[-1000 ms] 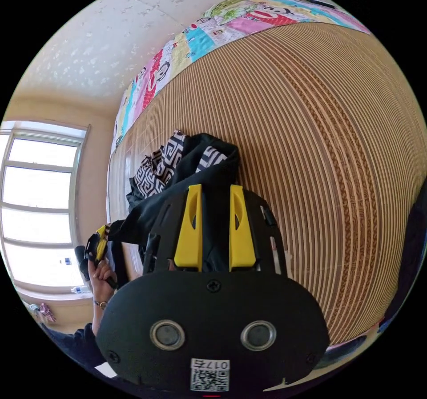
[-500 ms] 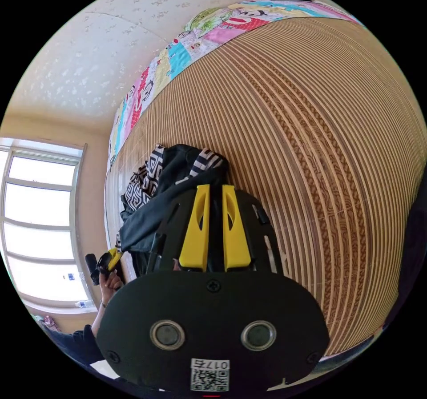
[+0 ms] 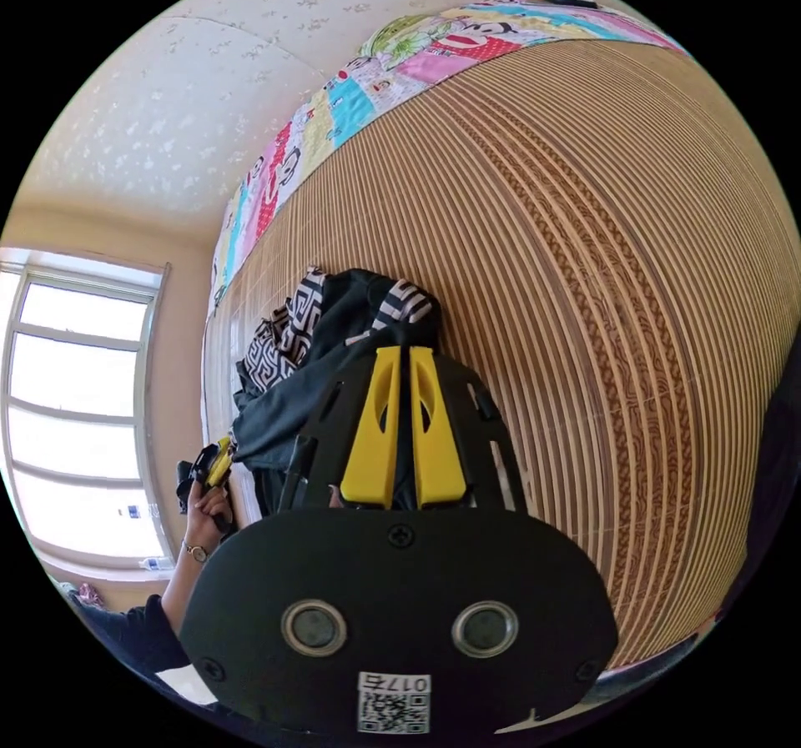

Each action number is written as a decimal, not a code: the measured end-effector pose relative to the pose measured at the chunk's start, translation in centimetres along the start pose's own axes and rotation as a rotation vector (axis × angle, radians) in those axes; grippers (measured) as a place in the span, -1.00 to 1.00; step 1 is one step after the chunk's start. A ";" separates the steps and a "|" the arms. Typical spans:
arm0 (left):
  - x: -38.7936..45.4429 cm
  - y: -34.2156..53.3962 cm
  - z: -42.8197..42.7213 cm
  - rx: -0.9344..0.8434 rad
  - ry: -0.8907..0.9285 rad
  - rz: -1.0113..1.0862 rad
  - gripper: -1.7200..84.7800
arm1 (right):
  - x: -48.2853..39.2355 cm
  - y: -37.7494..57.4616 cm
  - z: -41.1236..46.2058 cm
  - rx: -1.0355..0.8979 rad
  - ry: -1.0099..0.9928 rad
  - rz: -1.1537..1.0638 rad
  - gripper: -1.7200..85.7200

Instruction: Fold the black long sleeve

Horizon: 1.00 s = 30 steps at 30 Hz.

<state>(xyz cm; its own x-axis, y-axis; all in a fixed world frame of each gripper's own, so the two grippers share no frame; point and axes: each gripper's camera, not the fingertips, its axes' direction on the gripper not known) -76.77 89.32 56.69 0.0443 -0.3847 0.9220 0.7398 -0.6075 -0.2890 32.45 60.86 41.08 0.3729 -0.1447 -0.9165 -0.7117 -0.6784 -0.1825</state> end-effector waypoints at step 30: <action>3.1 6.8 -0.6 -0.033 0.011 0.170 -0.82 | 4.4 3.4 -0.2 -0.287 0.003 -0.067 -0.92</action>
<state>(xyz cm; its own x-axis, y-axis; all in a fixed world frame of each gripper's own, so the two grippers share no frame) -71.95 83.60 57.40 0.1600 -0.4912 0.8562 0.6997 -0.5554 -0.4494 31.78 57.77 36.49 0.4149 -0.0946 -0.9049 -0.4885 -0.8623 -0.1338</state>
